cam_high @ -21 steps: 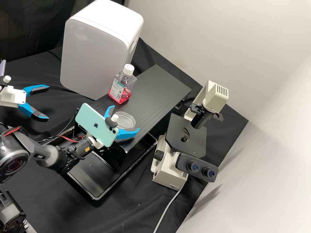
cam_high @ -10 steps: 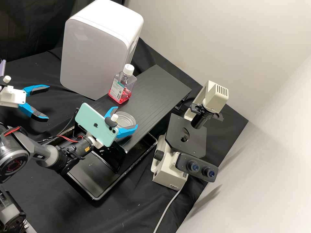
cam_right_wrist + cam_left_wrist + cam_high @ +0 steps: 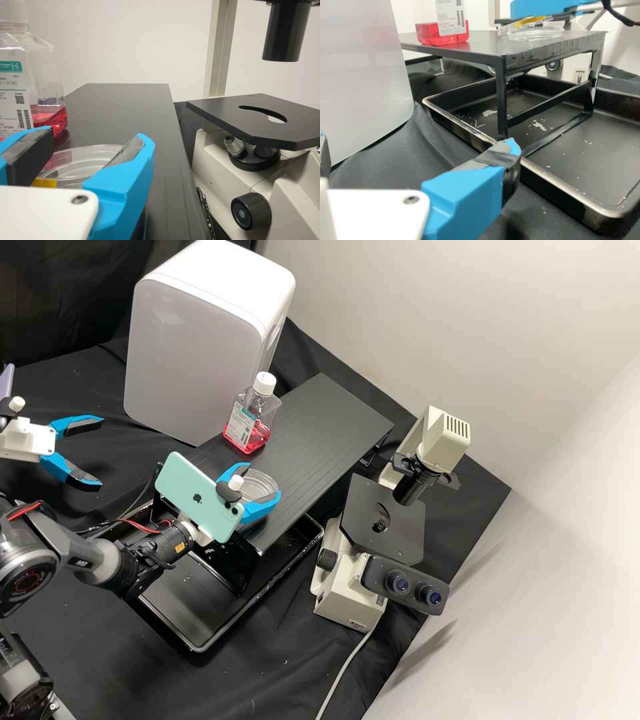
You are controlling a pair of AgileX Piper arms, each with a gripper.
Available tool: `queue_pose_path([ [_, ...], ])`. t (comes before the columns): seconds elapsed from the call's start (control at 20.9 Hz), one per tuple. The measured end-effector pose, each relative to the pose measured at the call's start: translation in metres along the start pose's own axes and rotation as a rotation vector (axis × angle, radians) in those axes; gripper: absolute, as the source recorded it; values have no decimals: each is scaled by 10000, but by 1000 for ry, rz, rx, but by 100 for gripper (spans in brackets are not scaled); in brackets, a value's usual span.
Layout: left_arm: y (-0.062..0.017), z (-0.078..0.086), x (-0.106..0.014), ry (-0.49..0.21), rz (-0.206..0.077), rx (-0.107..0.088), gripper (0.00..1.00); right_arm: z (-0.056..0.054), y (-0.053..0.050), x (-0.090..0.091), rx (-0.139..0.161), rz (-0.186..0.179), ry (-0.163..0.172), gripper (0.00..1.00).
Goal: Place the lid on the petri dish
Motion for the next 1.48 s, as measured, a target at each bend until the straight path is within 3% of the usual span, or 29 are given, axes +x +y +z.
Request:
queue_pose_path([
  [0.24, 0, 0, 0, 0, 0, 0, 100, 3, -5, -30, 0, -1, -2, 0],
  [0.29, 0, 0, 0, 0, 0, 0, 100, 3, -5, -30, 0, -1, -2, 100],
  [0.62, 0, 0, 0, 0, 0, 0, 100, 17, 61, -71, -15, 55, -37, 100],
  [1.0, 0, 0, 0, 0, 0, 0, 100, 20, 64, -71, -20, 59, -40, 100],
  [1.24, 0, 0, 0, 0, 0, 0, 100, -51, 95, -96, -19, 72, -13, 100],
  [1.48, 0, 0, 0, 0, 0, 0, 100, -160, 48, -112, -21, 54, 31, 100],
])
